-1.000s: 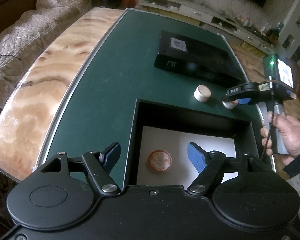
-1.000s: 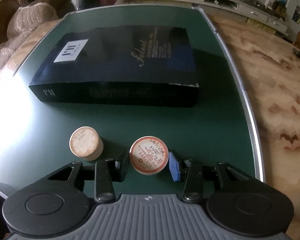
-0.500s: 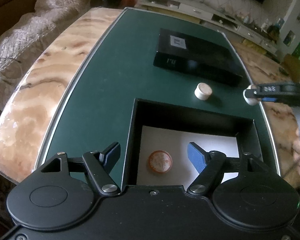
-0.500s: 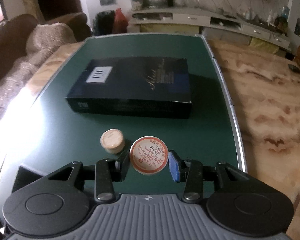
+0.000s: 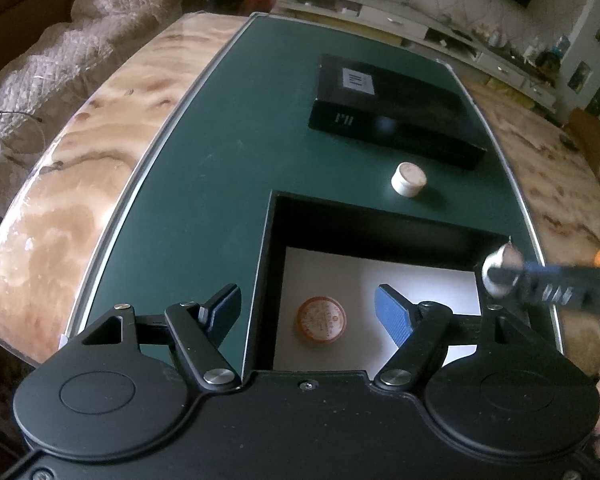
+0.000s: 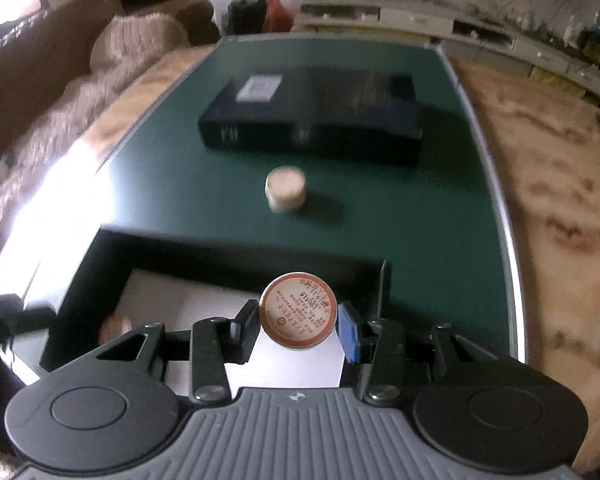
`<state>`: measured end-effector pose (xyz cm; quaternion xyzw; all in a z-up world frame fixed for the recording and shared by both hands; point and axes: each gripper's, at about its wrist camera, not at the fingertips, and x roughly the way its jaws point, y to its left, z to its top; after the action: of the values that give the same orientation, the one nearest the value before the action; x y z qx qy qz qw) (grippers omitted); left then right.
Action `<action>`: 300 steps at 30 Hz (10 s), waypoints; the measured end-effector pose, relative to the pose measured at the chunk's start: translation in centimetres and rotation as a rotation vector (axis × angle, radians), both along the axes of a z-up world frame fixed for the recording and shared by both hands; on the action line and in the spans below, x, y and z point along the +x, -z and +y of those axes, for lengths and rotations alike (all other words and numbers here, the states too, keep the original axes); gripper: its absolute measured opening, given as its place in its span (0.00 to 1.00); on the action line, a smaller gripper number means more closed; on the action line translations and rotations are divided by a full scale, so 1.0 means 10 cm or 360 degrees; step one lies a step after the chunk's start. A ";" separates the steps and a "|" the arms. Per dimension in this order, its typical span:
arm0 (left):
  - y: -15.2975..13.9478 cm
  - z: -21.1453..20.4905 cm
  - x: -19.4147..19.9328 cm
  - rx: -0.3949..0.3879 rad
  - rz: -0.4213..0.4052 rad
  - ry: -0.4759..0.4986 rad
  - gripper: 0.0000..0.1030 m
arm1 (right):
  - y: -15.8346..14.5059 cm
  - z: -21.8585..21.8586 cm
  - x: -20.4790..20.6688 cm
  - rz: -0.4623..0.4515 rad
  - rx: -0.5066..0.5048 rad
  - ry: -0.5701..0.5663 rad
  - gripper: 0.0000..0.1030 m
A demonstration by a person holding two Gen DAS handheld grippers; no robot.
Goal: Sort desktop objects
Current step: 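Carry the red-lidded jar into the black tray and open the right tool, then move the left tool toward the wooden-lidded jar, then close the left tool around the wooden-lidded jar, then carry the wooden-lidded jar over the black tray with the left tool, then lower the wooden-lidded jar between the red-lidded jars and open the left tool, then lift the open left tool up and away from the tray, then move both tools toward the black labelled box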
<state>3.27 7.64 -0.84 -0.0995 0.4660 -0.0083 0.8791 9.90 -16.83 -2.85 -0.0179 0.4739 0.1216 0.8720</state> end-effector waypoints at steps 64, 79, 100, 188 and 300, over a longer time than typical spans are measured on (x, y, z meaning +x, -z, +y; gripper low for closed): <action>-0.08 -1.18 1.35 0.0157 0.0082 0.0328 0.81 | -0.23 -0.95 -0.53 -0.0273 0.0469 0.0322 0.95; 0.75 -1.47 2.23 0.0249 0.0330 0.0215 0.81 | -0.10 -1.33 -0.49 -0.0313 0.0622 0.0406 1.00; 0.90 -1.59 2.27 0.0308 0.0327 0.0257 0.39 | -0.04 -1.35 -0.47 -0.0291 0.0748 0.0370 1.00; 0.62 -1.21 0.50 0.0250 0.0344 0.0241 0.54 | -0.32 -0.91 -0.99 -0.0355 0.0708 0.0267 1.00; -0.12 0.16 2.45 0.0056 0.0010 -0.0002 0.91 | -0.07 -1.15 2.17 -0.0032 0.0379 0.0449 1.00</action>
<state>27.81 9.29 0.34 -0.0844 0.4688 0.0007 0.8793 31.58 -28.33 -2.16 0.1508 0.4454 0.0532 0.8809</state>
